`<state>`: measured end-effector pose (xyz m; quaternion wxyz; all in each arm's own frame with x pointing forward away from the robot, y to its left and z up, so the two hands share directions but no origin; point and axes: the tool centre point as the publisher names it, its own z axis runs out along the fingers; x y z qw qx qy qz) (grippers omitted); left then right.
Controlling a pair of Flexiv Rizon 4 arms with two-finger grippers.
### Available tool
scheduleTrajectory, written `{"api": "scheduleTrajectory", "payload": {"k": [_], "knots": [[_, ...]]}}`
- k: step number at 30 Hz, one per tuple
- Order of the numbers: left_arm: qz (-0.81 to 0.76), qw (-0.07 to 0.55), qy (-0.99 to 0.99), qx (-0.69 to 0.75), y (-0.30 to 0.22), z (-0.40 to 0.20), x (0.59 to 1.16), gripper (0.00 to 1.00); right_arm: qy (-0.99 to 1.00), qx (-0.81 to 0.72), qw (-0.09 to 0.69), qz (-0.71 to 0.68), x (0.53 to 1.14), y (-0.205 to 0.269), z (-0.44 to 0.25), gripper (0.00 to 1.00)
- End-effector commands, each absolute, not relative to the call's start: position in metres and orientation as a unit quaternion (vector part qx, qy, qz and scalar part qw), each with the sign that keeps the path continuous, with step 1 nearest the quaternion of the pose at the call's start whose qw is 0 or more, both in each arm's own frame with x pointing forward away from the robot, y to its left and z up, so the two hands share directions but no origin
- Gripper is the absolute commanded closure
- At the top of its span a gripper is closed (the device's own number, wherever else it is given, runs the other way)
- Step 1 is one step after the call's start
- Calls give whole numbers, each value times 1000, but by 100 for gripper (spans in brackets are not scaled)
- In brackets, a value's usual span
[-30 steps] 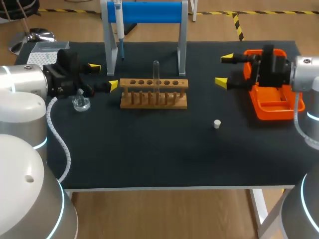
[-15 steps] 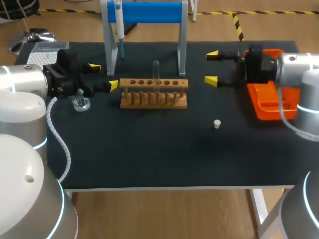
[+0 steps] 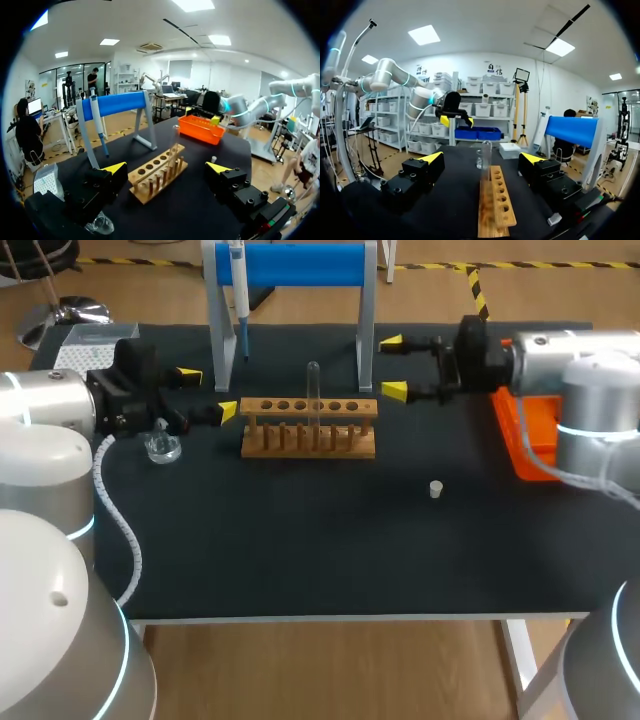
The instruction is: Invert the test tube, pick up the pipette, mount the tip to pipette, aspirate from beaker and dispense into the tube, eject the tip, return the pipette, and cap with the stopper.
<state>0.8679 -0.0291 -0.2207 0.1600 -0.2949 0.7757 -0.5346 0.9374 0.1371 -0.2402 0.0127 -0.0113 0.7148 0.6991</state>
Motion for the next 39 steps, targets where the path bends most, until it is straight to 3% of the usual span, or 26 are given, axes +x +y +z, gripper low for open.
{"api": "scheduleTrajectory", "payload": {"k": [1,39], "knots": [[-537,162,774,-295,-30,-223,867,0,713,-42,-19,699,948,149,-247,0],[-537,162,774,-295,-30,-223,867,0,714,-50,-56,696,943,220,-279,0]]}}
